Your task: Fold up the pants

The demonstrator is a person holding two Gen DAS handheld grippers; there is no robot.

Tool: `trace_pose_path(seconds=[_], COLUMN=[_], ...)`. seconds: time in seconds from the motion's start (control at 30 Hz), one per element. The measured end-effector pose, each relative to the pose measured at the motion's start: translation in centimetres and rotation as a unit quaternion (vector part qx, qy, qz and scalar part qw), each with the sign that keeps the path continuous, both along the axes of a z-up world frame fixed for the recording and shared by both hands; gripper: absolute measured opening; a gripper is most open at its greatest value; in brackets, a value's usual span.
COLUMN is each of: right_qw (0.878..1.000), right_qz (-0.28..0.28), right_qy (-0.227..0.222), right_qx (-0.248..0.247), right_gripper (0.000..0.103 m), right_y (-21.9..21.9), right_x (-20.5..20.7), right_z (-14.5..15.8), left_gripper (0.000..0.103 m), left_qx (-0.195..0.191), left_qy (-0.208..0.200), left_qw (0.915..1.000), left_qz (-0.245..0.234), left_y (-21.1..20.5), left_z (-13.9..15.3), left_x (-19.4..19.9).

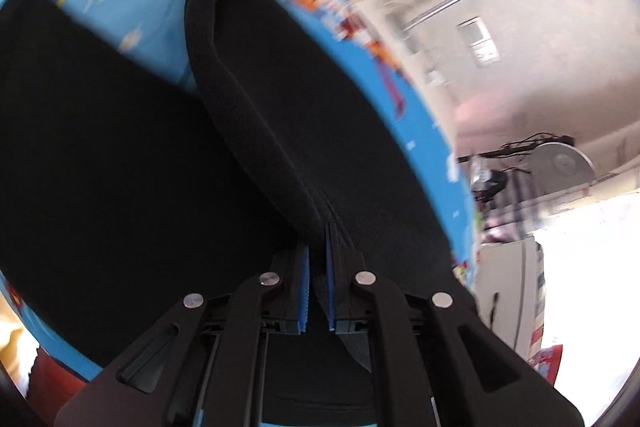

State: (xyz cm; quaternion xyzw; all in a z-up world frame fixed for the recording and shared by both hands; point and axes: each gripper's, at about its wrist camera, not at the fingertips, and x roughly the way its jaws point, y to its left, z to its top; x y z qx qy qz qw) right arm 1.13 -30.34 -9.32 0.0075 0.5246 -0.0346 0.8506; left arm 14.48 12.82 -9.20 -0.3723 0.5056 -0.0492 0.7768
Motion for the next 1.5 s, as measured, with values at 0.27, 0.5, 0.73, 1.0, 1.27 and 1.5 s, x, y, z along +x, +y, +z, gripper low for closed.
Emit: trace_pose_path(seconds=[0.27,0.5,0.73,1.0,1.27,1.5], right_qw=[0.987,0.899,0.881,0.931,0.959,0.97], right_qz=[-0.131,-0.253,-0.288,-0.255,-0.219,-0.195], right_qy=[0.002,0.011,0.009,-0.043,-0.077,-0.117], right_qx=[0.092,0.358,0.376,0.258,0.166,0.086], right_gripper=[0.083,0.076,0.061,0.036,0.032,0.03], right_y=[-3.4,-7.1,-6.3,-4.4,-2.9,-1.5], right_x=[-3.5,-5.6,-3.1,-1.6,-1.9,-1.9], right_z=[-1.2,-3.7,-4.5,-0.7,1.1,3.5], left_gripper=[0.006,0.007,0.007,0.007,0.007,0.006], left_qx=[0.003,-0.004,-0.006,0.0,0.008,0.026], left_qy=[-0.003,-0.004,-0.005,-0.004,-0.004,-0.026], left_qw=[1.0,1.0,1.0,0.9999,0.9999,0.999], left_qz=[-0.001,-0.002,-0.005,-0.011,-0.015,-0.028], left_y=[0.4,0.7,1.0,0.3,0.0,-0.6], left_z=[-2.7,-3.3,-3.5,-3.4,-3.0,-0.1], left_x=[0.3,0.1,-0.2,0.2,0.2,-0.1])
